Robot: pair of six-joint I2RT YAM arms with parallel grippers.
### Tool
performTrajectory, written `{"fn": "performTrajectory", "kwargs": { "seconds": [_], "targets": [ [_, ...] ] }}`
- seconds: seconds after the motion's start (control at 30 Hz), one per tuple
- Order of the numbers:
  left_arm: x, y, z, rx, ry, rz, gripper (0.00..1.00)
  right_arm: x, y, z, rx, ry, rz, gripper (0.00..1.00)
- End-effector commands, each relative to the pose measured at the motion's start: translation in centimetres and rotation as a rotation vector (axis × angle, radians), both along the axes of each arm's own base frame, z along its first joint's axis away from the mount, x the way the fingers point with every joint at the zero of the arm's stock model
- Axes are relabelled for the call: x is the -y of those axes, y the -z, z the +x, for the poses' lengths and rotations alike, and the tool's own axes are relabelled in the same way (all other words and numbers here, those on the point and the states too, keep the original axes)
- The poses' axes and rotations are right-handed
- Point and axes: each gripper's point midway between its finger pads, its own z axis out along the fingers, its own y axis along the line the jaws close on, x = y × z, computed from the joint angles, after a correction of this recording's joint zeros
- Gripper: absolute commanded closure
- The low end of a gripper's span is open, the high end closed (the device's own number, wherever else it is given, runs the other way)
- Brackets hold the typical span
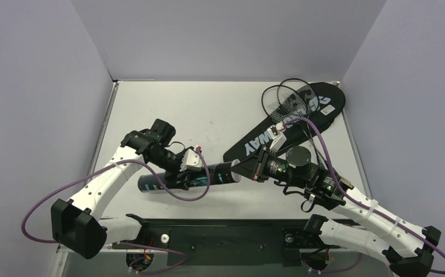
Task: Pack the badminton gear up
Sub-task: Close the lid on the shuttle tube.
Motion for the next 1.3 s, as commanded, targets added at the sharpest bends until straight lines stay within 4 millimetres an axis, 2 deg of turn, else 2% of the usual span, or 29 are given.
{"fn": "performTrajectory", "kwargs": {
  "seconds": [0.0,0.4,0.63,1.13,1.2,1.27],
  "targets": [
    [0.8,-2.5,0.4,0.053,0.016,-0.075,0.77,-1.3,-1.7,-0.2,0.03,-0.04,0.087,1.0],
    [0.8,-2.4,0.3,0.051,0.019,-0.077,0.77,-0.4,-0.2,0.0,0.003,-0.01,0.081,1.0],
    [0.7,-2.4,0.0,0.045,0.019,-0.08,0.77,0.5,-0.2,0.0,0.004,0.015,0.095,1.0],
    [0.7,-2.7,-0.2,0.044,0.026,-0.085,0.77,0.4,0.2,0.0,-0.002,0.016,0.101,1.0],
    [0.7,-2.7,-0.2,0.045,0.027,-0.085,0.77,0.4,0.3,0.1,-0.004,0.018,0.101,0.97],
    [0.7,-2.7,-0.3,0.043,0.03,-0.085,0.77,0.4,0.4,0.1,-0.003,0.019,0.099,0.9]
  ]
}}
